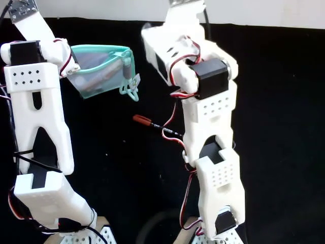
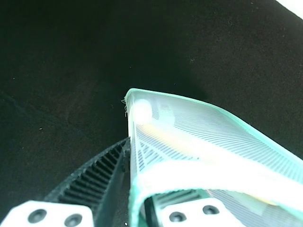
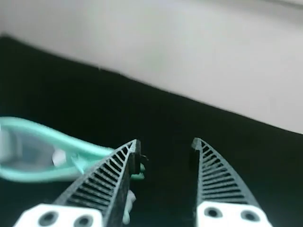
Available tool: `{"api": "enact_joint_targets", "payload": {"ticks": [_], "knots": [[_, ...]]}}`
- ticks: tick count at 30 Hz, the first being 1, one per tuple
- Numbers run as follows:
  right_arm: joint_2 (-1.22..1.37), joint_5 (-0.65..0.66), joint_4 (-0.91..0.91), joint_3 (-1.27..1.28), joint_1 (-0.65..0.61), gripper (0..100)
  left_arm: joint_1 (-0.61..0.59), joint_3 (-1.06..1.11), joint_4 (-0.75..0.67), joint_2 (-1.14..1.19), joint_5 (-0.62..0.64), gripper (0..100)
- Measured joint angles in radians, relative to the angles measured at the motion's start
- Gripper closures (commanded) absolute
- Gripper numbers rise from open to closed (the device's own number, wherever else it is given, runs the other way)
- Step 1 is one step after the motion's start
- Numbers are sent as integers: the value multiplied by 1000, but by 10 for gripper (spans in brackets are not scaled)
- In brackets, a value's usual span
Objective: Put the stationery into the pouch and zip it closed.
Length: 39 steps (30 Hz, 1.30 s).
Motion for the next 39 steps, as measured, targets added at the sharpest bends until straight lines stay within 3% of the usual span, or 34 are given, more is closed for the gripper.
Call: {"api": "enact_joint_targets", "payload": {"ticks": [11,18,26,32,39], "knots": [[0,173,74,0,0,825,0,0,0,0,0,994],[-17,192,74,21,0,826,0,0,0,0,0,994],[-212,201,74,384,0,826,0,0,0,0,0,994],[-311,311,74,664,0,826,0,0,0,0,0,994],[-316,411,74,822,0,826,0,0,0,0,0,994]]}}
